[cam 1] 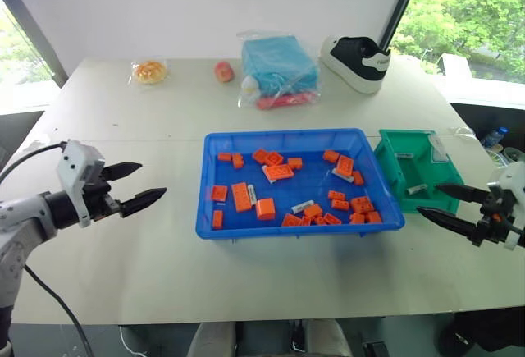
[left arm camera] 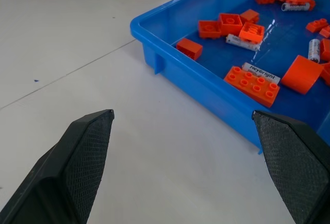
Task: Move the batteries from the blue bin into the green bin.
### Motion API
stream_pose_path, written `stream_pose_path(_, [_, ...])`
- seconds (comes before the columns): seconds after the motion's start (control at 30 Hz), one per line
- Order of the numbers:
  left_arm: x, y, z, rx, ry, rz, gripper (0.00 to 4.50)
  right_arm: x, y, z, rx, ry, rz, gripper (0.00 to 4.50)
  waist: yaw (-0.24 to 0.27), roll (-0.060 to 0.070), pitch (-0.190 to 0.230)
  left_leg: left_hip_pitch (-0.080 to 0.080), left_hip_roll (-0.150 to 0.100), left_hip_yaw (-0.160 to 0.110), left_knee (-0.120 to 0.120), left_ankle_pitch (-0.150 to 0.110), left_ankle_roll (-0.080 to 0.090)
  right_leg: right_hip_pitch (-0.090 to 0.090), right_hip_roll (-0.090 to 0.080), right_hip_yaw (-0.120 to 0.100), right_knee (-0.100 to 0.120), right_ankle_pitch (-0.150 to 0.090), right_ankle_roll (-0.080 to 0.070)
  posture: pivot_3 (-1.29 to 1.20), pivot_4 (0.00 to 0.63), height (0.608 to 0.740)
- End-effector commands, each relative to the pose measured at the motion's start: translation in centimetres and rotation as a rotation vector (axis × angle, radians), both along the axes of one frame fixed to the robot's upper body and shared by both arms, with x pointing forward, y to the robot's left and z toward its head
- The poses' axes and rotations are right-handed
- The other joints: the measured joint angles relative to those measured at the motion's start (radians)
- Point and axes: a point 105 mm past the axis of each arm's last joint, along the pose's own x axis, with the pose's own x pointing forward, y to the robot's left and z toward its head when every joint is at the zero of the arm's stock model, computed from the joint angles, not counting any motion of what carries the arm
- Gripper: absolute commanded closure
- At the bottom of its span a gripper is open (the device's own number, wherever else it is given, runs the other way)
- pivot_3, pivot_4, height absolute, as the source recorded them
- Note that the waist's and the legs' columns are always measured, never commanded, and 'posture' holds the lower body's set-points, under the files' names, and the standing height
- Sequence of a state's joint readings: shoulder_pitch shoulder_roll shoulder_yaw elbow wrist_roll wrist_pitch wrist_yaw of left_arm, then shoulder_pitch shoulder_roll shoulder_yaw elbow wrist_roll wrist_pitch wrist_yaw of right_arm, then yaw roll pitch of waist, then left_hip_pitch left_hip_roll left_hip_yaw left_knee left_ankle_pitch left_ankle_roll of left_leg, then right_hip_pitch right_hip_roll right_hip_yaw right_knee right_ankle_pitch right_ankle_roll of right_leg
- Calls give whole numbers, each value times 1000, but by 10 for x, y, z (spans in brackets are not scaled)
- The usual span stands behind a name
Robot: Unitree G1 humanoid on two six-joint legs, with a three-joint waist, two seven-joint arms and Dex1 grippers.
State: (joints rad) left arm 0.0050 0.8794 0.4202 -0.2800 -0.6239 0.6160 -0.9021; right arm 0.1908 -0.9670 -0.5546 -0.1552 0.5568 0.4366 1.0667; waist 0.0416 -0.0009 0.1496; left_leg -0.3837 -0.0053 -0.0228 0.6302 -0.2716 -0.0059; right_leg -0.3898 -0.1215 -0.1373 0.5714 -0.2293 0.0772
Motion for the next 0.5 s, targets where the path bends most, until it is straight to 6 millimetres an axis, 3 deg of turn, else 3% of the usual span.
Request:
stream_pose_path(0.03, [-4,-2,10,2,-43,-13,0,0,4,7,-9,-31,16,950,0,0,0,0,0,0,0,0,0,0,0,0,0,0,0,0,150,725])
stream_pose_path(0.5, [6,-11,19,-22,-75,-31,0,3,2,5,-13,-32,12,950,0,-1,0,0,0,0,0,0,0,0,1,0,0,0,0,0,150,725])
